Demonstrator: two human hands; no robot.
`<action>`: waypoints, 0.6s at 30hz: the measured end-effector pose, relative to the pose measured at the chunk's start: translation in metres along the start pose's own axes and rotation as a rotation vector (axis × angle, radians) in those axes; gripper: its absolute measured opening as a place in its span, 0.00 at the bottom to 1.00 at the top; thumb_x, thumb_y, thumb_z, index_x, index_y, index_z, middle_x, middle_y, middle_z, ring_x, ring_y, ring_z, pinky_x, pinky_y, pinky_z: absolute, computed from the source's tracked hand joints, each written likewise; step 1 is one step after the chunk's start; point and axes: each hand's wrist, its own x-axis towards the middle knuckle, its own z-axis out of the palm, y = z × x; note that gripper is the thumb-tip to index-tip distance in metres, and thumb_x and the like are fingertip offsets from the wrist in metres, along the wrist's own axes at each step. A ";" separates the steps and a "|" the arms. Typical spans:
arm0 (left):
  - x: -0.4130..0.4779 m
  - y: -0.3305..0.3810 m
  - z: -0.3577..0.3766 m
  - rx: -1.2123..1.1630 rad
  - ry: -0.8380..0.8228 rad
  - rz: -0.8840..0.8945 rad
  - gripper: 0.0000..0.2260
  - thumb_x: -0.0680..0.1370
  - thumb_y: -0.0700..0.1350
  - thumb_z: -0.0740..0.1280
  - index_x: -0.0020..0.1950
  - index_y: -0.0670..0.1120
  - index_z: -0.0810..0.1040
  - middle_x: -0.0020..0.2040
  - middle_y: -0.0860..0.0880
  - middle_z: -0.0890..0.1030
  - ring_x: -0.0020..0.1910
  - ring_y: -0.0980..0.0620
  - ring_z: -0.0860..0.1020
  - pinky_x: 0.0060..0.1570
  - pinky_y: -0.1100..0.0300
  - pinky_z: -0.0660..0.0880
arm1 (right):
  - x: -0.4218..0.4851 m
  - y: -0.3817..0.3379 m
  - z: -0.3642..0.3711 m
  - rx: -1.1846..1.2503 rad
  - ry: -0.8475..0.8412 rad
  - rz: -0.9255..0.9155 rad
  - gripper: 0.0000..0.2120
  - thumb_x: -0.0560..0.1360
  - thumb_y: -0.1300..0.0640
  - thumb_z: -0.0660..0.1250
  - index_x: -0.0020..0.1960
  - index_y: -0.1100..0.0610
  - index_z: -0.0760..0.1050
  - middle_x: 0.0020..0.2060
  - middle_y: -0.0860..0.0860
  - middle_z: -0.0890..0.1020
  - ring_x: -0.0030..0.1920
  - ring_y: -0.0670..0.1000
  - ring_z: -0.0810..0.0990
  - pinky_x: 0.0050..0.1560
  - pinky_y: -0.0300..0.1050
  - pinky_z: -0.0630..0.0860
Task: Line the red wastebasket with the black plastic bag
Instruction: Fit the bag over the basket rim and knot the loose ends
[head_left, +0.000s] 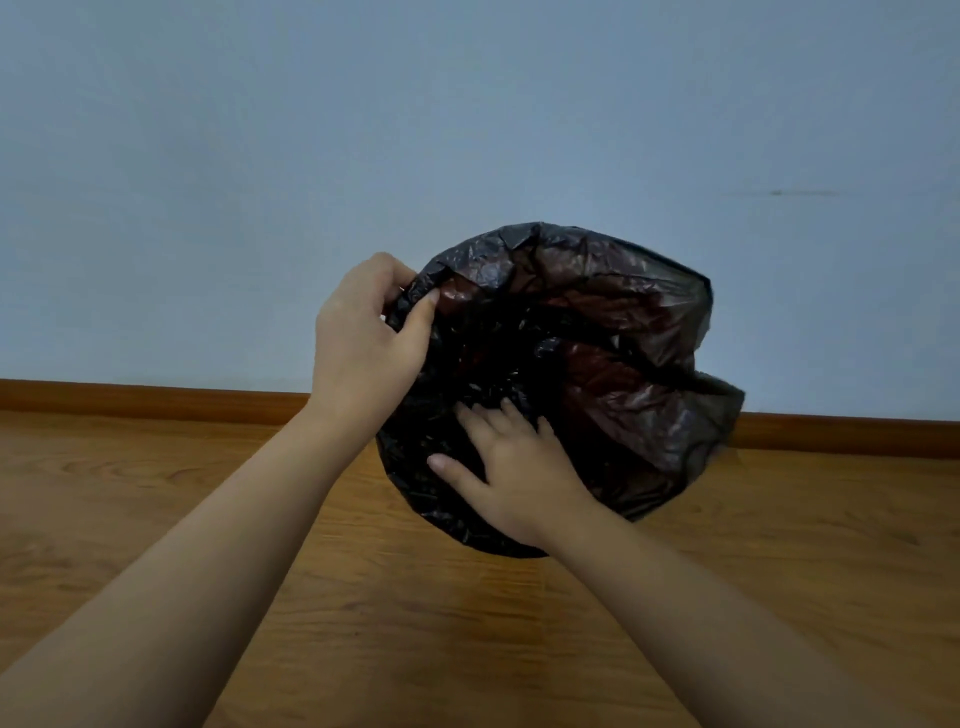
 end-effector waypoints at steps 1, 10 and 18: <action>0.002 -0.002 -0.002 0.015 -0.014 0.002 0.06 0.72 0.43 0.67 0.39 0.50 0.71 0.32 0.59 0.70 0.36 0.59 0.68 0.34 0.74 0.65 | -0.001 0.001 -0.002 -0.034 0.134 -0.055 0.31 0.76 0.37 0.48 0.71 0.55 0.60 0.70 0.54 0.65 0.72 0.56 0.54 0.70 0.60 0.50; 0.011 0.018 -0.011 -0.017 -0.178 0.033 0.03 0.70 0.42 0.70 0.40 0.48 0.77 0.31 0.57 0.73 0.32 0.57 0.72 0.34 0.71 0.67 | 0.011 0.032 0.014 -0.245 -0.156 0.051 0.36 0.69 0.28 0.40 0.73 0.43 0.41 0.75 0.47 0.40 0.70 0.54 0.28 0.56 0.61 0.18; 0.012 0.023 -0.010 -0.016 -0.222 0.135 0.04 0.68 0.45 0.67 0.39 0.45 0.77 0.30 0.60 0.70 0.31 0.60 0.69 0.32 0.66 0.68 | 0.010 0.046 0.017 -0.447 -0.388 0.236 0.39 0.67 0.27 0.35 0.72 0.45 0.35 0.74 0.49 0.36 0.69 0.58 0.27 0.57 0.64 0.20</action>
